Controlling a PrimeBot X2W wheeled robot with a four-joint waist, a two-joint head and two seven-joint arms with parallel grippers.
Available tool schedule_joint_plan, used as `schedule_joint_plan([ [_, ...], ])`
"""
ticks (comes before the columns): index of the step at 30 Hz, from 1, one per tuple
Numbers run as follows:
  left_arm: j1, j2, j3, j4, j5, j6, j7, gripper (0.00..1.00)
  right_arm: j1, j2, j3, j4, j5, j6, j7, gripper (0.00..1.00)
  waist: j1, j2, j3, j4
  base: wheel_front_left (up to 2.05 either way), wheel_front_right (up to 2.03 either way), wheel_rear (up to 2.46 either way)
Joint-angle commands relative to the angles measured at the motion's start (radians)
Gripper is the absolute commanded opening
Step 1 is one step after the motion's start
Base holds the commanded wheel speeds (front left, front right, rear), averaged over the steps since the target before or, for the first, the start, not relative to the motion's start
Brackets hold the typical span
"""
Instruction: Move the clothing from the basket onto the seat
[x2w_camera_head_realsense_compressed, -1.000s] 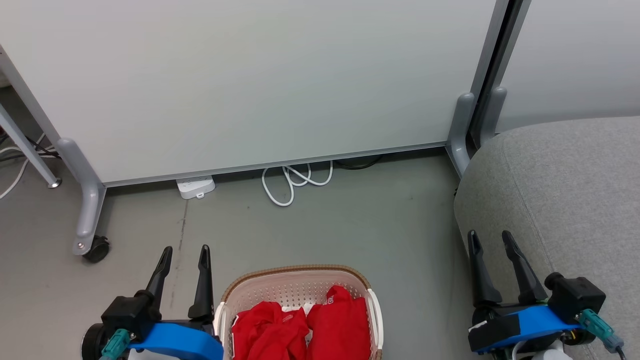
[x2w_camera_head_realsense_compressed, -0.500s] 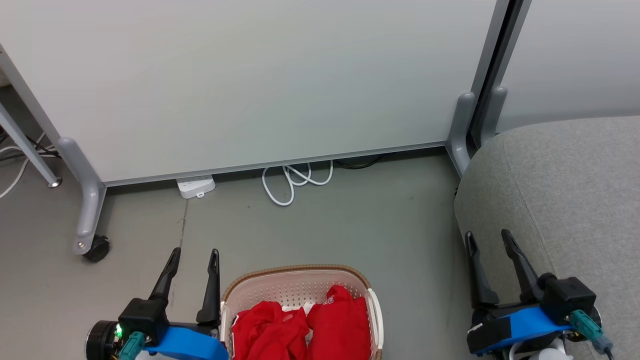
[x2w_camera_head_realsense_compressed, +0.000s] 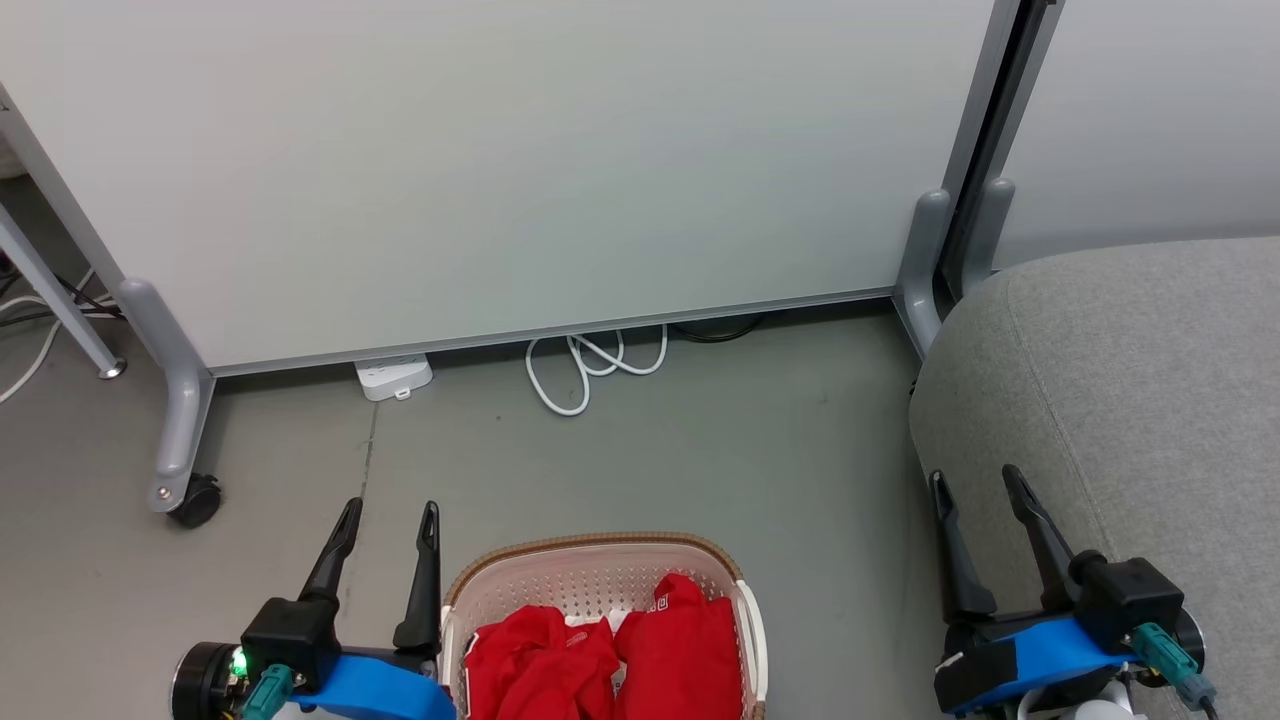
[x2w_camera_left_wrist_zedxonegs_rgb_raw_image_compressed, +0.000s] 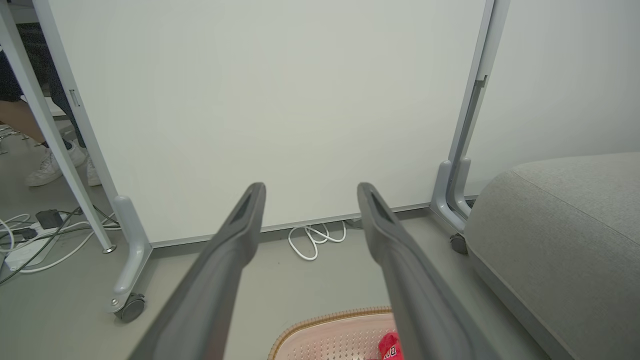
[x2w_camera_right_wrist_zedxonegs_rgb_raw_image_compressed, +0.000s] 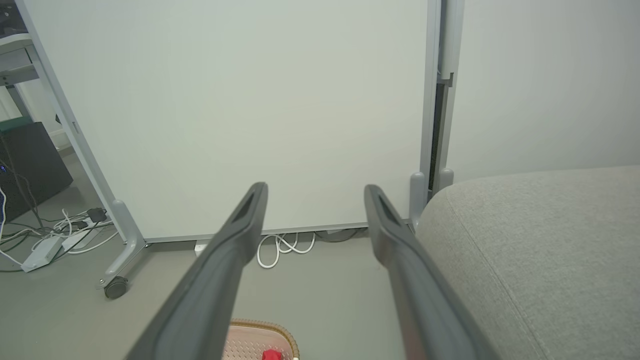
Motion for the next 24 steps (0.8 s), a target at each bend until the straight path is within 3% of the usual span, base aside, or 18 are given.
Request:
schedule_joint_plan([
  [1, -0.003, 0.005, 0.007, 0.003, -0.002, 0.001, -0.003, 1.0, -0.009, -0.004, -0.001, 0.004, 0.003, 0.0, -0.005, 1.0, 0.0, 0.0, -0.001, 0.0, 0.0, 0.0, 0.0],
  [16, -0.004, 0.005, 0.013, 0.011, -0.004, -0.006, -0.003, 1.0, -0.015, -0.004, -0.001, 0.018, 0.011, 0.0, -0.005, 1.0, 0.0, 0.0, 0.001, -0.001, 0.0, 0.0, 0.0],
  [24, -0.085, 0.016, -0.026, 0.079, 0.041, -0.054, -0.003, 1.0, -0.028, -0.004, 0.009, 0.015, 0.015, 0.0, -0.005, 1.0, 0.0, 0.0, 0.028, -0.019, 0.0, 0.0, 0.0],
])
